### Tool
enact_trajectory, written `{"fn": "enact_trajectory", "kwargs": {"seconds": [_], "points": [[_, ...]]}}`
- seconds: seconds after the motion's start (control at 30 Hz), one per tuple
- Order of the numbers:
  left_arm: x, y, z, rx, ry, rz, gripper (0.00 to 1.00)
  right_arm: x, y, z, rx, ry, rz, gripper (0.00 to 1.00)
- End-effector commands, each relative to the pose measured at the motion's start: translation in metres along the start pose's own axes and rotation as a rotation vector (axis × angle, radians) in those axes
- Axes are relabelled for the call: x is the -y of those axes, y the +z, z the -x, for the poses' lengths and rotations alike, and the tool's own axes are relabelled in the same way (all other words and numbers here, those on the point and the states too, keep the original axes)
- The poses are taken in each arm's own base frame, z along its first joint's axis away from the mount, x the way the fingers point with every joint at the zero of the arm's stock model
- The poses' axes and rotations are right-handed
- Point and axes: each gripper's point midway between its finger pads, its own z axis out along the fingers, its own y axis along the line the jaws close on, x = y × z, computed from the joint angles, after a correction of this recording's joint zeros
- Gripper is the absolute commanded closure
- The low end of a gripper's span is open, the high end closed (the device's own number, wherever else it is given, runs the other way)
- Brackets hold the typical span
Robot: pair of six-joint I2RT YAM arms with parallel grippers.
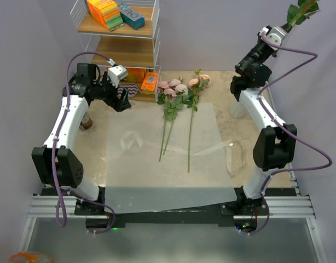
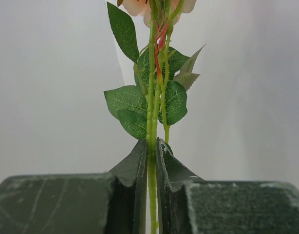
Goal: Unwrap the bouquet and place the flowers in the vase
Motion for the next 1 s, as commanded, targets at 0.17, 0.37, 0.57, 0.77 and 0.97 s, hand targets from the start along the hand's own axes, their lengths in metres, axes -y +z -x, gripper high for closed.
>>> {"fn": "enact_trajectory", "kwargs": {"seconds": [0.17,0.37,0.57,0.77,0.97], "points": [[0.002,-0.001,0.003,0.027,0.015,-0.017,0.01,0.029,-0.009,0.03,0.149,0.147,-0.078,1.0],[0.003,0.001,0.0,0.023,0.02,-0.02,0.01,0.026,-0.026,0.017,0.13,0.12,-0.052,1.0],[0.005,-0.003,0.005,0.035,0.021,-0.024,0.01,0.012,-0.048,0.025,0.109,0.1,-0.021,1.0],[0.008,-0.007,0.005,0.04,0.025,-0.018,0.01,0.012,-0.064,0.029,0.059,0.069,-0.037,1.0],[0.012,-0.01,0.004,0.047,0.03,-0.02,0.01,0.026,-0.088,0.012,-0.021,0.046,-0.052,1.0]]}}
